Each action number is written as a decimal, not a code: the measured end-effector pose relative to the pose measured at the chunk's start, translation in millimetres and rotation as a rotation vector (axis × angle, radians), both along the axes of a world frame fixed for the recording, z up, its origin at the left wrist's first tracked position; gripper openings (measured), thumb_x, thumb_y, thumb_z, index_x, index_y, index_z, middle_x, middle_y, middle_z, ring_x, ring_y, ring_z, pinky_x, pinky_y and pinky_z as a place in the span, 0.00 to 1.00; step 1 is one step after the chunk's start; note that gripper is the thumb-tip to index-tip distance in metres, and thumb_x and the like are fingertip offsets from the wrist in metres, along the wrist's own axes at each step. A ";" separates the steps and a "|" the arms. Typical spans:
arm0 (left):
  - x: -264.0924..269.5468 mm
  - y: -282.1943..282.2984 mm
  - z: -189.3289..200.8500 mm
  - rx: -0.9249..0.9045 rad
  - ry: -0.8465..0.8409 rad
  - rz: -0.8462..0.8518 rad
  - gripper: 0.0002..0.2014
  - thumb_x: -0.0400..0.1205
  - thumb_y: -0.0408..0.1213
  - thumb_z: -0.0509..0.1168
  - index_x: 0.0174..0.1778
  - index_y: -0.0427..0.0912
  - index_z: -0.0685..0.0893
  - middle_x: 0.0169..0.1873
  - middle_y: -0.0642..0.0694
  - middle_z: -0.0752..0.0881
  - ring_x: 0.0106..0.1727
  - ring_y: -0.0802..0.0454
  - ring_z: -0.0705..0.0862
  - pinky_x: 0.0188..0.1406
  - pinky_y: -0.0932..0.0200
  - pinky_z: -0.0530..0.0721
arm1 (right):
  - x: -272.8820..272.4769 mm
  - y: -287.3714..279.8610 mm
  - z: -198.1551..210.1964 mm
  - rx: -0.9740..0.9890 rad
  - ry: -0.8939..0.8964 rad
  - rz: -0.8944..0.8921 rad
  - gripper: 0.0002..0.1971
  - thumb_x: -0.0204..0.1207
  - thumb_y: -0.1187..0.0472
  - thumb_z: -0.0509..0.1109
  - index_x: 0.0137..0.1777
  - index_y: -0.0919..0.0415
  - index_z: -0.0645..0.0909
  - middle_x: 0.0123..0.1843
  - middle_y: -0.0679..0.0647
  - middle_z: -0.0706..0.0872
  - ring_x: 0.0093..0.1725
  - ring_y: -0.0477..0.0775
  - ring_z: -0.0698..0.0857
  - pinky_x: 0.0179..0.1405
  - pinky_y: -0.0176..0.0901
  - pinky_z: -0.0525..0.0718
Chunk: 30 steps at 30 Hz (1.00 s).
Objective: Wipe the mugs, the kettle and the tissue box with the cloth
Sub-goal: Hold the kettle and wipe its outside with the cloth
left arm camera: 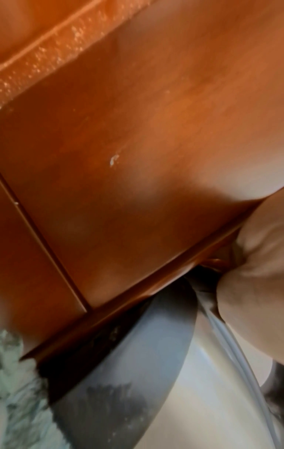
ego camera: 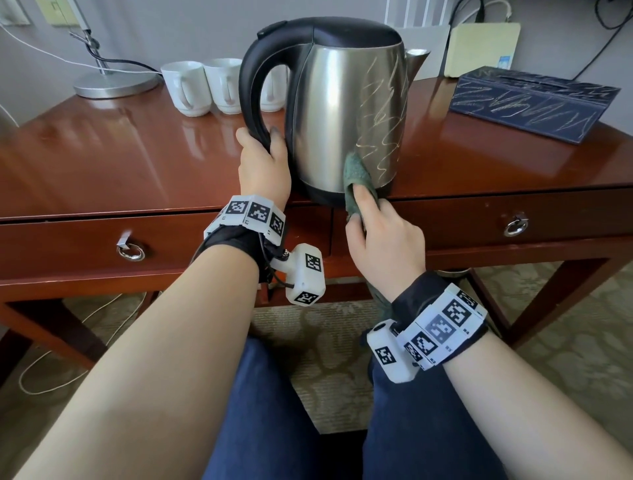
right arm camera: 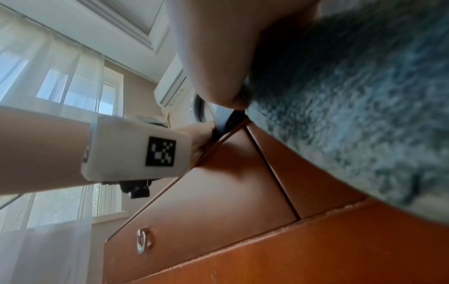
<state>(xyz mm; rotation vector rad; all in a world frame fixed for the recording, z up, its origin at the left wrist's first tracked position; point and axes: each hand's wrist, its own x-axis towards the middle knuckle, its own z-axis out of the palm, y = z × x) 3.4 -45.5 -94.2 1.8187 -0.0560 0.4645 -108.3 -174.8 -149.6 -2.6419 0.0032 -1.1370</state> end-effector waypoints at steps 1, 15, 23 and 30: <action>0.2 -0.1 -0.1 -0.005 -0.001 -0.001 0.10 0.90 0.44 0.53 0.57 0.39 0.67 0.35 0.53 0.76 0.47 0.43 0.79 0.45 0.56 0.70 | -1.0 0.3 -0.6 0.024 0.006 0.004 0.21 0.75 0.62 0.65 0.69 0.59 0.78 0.34 0.58 0.81 0.22 0.62 0.79 0.22 0.38 0.68; -1.5 -1.2 1.2 -0.054 -0.032 -0.027 0.08 0.90 0.41 0.53 0.54 0.40 0.63 0.44 0.37 0.83 0.51 0.36 0.82 0.44 0.55 0.71 | -1.2 14.6 -10.1 0.057 0.064 0.086 0.24 0.72 0.62 0.66 0.70 0.57 0.76 0.33 0.58 0.80 0.22 0.62 0.79 0.20 0.38 0.67; -1.0 -2.4 0.9 -0.061 -0.040 -0.021 0.11 0.91 0.41 0.53 0.62 0.36 0.68 0.44 0.46 0.79 0.46 0.45 0.77 0.45 0.58 0.70 | -3.9 5.4 12.3 0.118 0.064 0.008 0.28 0.74 0.63 0.64 0.77 0.58 0.71 0.40 0.59 0.84 0.31 0.64 0.82 0.29 0.42 0.71; -1.3 -2.7 0.4 -0.066 -0.030 -0.025 0.12 0.91 0.41 0.53 0.64 0.35 0.68 0.47 0.45 0.79 0.48 0.45 0.77 0.46 0.58 0.70 | -9.3 18.3 -3.4 0.123 0.125 0.065 0.29 0.71 0.63 0.63 0.75 0.57 0.74 0.35 0.61 0.83 0.27 0.67 0.81 0.26 0.44 0.72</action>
